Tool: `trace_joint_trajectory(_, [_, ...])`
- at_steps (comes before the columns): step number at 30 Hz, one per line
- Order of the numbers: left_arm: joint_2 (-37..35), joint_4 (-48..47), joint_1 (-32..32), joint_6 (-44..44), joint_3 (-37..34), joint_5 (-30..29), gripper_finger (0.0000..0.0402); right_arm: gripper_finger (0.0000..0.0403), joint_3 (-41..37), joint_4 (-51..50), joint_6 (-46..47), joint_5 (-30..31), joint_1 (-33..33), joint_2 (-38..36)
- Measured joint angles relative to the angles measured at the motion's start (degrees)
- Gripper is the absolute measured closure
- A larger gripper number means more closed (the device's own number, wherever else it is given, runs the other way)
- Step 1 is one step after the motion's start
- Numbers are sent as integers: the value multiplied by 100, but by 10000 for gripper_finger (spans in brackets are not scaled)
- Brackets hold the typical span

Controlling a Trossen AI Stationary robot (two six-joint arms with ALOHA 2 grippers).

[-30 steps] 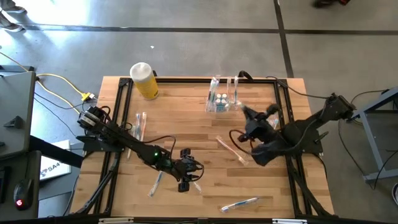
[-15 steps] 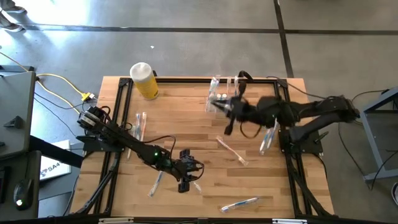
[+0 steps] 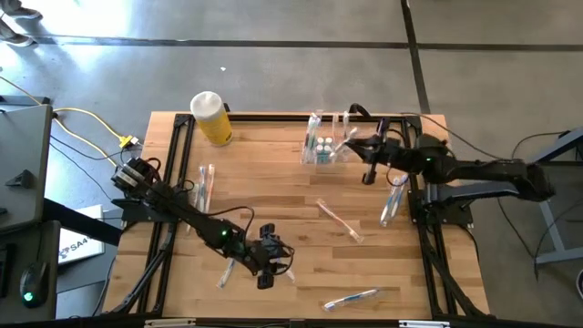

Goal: Pick & Place toothbrushing station
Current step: Put the green toothbrush into the transparent organizer

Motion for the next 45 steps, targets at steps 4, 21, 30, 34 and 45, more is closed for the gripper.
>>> trace_joint_trajectory(4, [0, 16, 83, 0, 0, -274, 248, 397, -780, 862, 238, 443, -392, 102])
trace_joint_trajectory(21, [0, 81, 105, -94, 2, -313, 248, 397, -1738, 2632, 869, 1712, -935, 1507])
trace_joint_trajectory(30, [0, 63, 105, 15, 2, -309, 248, 397, -1737, 3661, 1217, 1823, -1172, 3011])
trace_joint_trajectory(34, [0, -1, 105, 59, 2, -307, 248, 397, -1737, 3750, 1284, 2008, -1173, 3469])
trace_joint_trajectory(45, [0, -69, 105, 163, 2, -300, 248, 341, -1737, 3670, 1784, 1999, -1169, 3849])
